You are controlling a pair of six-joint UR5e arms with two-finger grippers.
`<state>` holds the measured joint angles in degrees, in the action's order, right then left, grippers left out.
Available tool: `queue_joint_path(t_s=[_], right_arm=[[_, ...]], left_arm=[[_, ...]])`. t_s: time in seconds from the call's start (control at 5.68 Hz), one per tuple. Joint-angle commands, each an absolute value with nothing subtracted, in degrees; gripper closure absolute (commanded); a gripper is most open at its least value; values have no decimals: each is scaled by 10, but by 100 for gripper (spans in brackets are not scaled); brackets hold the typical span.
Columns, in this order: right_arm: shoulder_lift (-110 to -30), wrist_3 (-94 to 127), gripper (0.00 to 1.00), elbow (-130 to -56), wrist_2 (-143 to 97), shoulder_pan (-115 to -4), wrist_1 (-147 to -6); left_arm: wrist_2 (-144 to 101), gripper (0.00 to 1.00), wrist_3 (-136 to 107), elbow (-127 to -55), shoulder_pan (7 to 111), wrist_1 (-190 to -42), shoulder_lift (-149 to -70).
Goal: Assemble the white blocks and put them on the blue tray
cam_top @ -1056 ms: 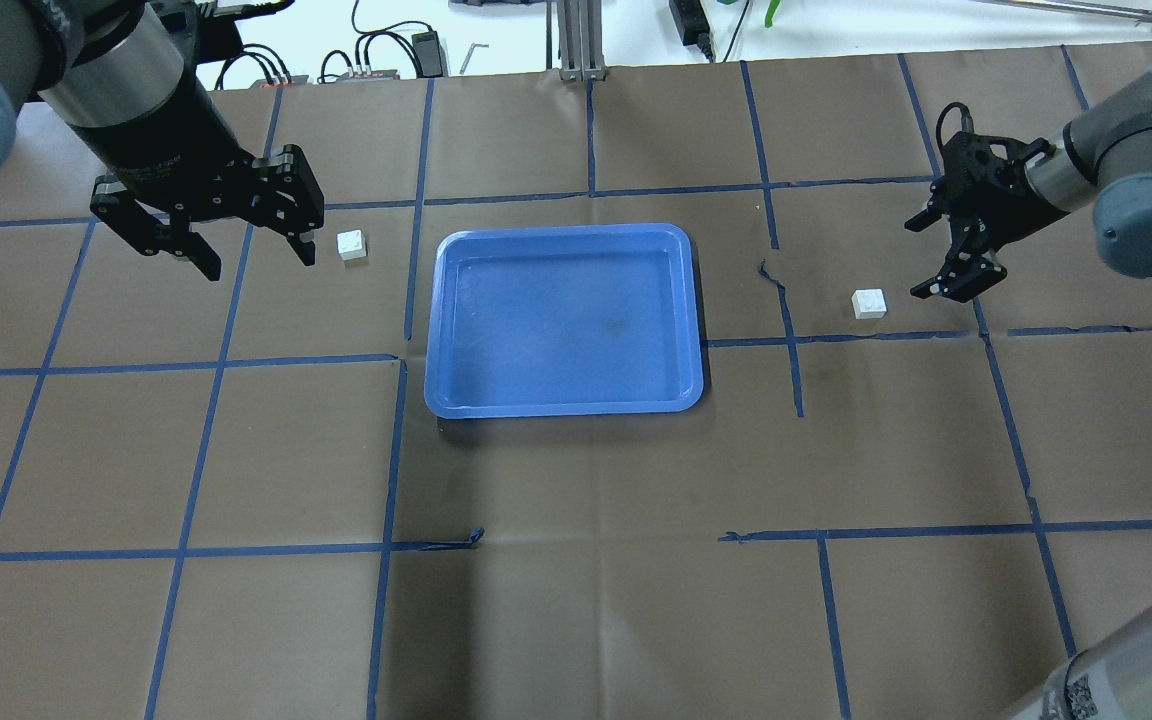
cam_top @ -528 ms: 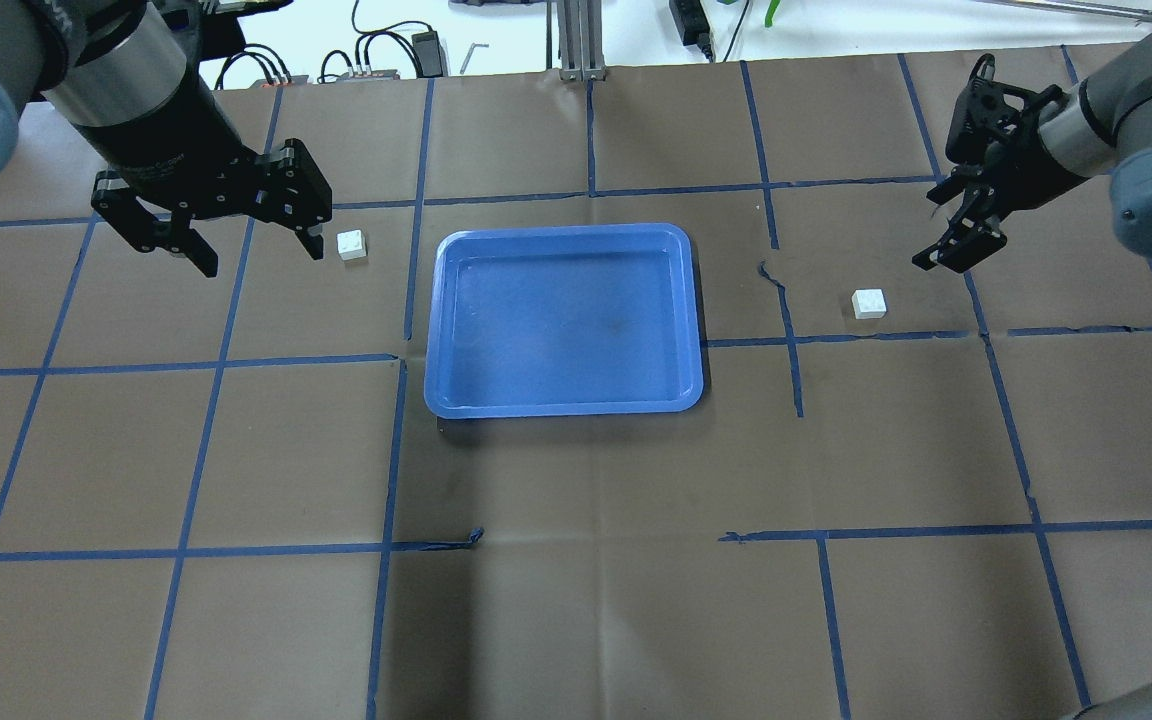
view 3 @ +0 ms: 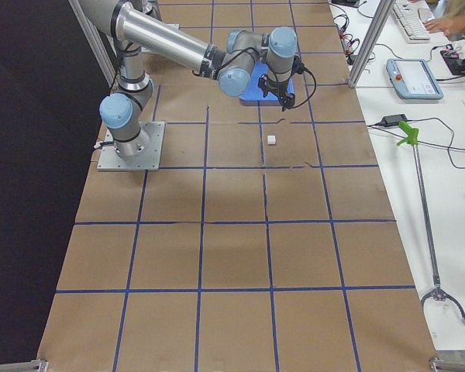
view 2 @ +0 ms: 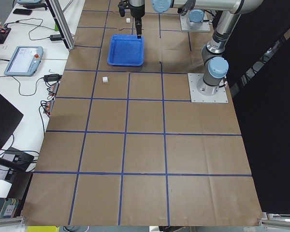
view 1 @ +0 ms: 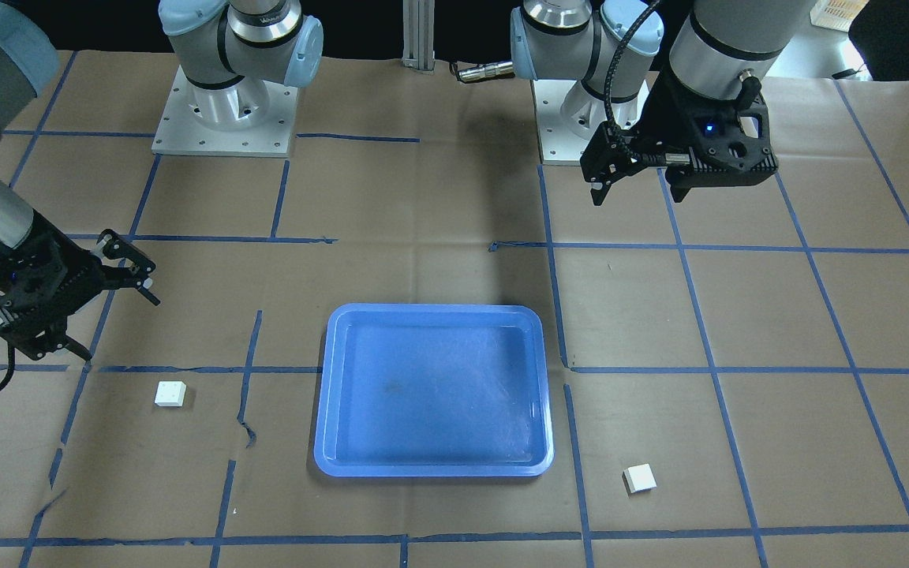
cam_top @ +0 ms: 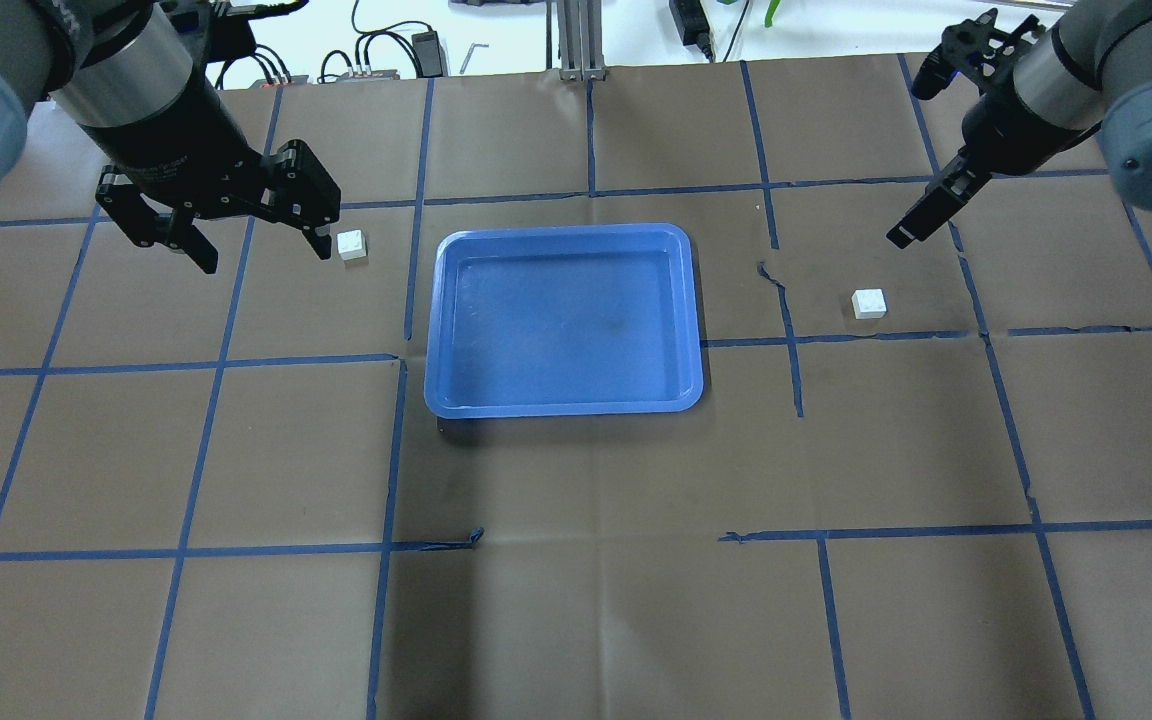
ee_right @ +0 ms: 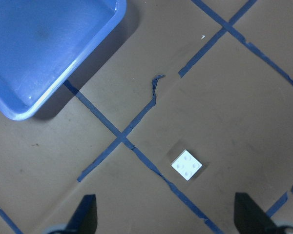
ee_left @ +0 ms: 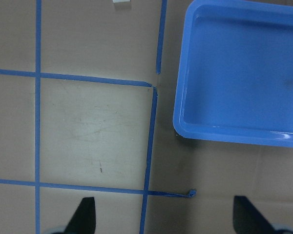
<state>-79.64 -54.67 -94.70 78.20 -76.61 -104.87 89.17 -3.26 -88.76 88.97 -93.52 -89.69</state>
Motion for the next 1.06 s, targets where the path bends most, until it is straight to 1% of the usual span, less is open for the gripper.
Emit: queue_joint_path(t_s=[0.0,0.18,0.35,0.7,0.88], right_arm=[[-787,-486,0,-918,800,-790,-1005],[-773,-543,0,-918,799,-787,-1014],[-752,-677,0,-919,800,-779,-1016],[-705,-889,0,-922,795,-738,-1036],[-682,-976,0,-936,787,-714,-1038]], left_arm=[[894,1,-29,-889,889,-936,-894],[896,1,-29,-888,889,-937,-893],[897,1,-6,-887,879,-936,-893],[891,1,-17,-888,872,-942,-920],[893,1,-11,-869,866,-935,-957]])
